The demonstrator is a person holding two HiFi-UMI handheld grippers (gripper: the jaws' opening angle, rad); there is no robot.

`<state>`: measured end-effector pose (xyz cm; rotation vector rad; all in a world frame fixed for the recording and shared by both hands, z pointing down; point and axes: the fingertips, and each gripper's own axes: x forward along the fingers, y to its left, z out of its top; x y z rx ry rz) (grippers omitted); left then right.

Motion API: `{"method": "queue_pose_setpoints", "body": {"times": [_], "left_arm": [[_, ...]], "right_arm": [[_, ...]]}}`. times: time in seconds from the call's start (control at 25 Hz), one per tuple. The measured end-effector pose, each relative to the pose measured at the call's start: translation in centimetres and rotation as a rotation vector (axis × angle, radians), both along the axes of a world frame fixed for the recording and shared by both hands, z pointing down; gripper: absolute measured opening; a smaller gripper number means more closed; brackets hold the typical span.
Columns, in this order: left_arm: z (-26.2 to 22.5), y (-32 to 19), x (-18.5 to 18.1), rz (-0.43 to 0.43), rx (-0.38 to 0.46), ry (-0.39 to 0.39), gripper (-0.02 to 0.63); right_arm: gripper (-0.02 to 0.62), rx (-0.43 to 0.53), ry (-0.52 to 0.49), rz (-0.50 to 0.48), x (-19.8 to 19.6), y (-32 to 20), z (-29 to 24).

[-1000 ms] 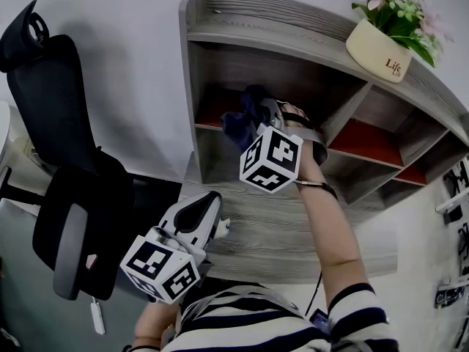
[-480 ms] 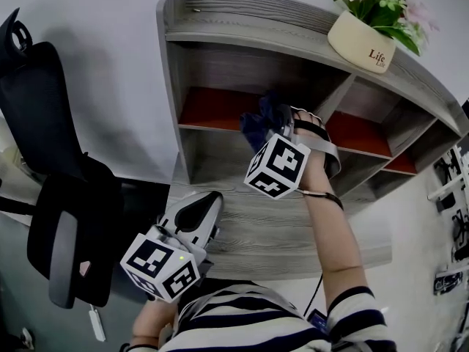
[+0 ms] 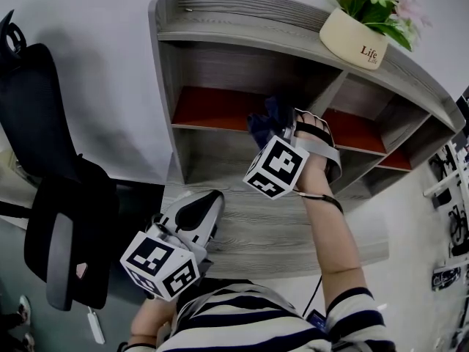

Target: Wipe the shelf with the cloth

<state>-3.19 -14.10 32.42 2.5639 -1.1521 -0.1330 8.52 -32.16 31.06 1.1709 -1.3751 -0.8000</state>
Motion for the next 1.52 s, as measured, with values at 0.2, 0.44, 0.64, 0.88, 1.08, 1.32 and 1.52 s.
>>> {"method": "queue_pose_setpoints", "body": {"times": [0.2, 0.44, 0.64, 0.88, 1.08, 1.32, 1.52], "left_arm": [[-0.1, -0.1, 0.0, 0.003, 0.0, -0.001, 0.021], [-0.1, -0.2, 0.2, 0.01, 0.002, -0.002, 0.021], [-0.2, -0.3, 0.2, 0.012, 0.005, 0.001, 0.021], [-0.2, -0.4, 0.4, 0.013, 0.005, 0.005, 0.021], [-0.3, -0.5, 0.3, 0.009, 0.005, 0.01, 0.021], [-0.2, -0.5, 0.4, 0.013, 0.003, 0.003, 0.021], [-0.2, -0.5, 0.4, 0.012, 0.003, 0.005, 0.021]], "right_arm": [[0.072, 0.115, -0.057, -0.04, -0.2, 0.3, -2.6], [0.072, 0.33, -0.103, -0.091, -0.3, 1.5, -7.9], [0.072, 0.512, -0.09, -0.121, 0.0, 2.8, -11.6], [0.072, 0.656, -0.042, -0.129, 0.8, 3.6, -14.2], [0.072, 0.775, 0.069, -0.1, 1.8, 4.0, -15.2], [0.071, 0.764, 0.064, -0.045, 2.8, 3.5, -15.0], [0.071, 0.715, 0.072, -0.033, 3.0, 3.1, -13.8]]}}
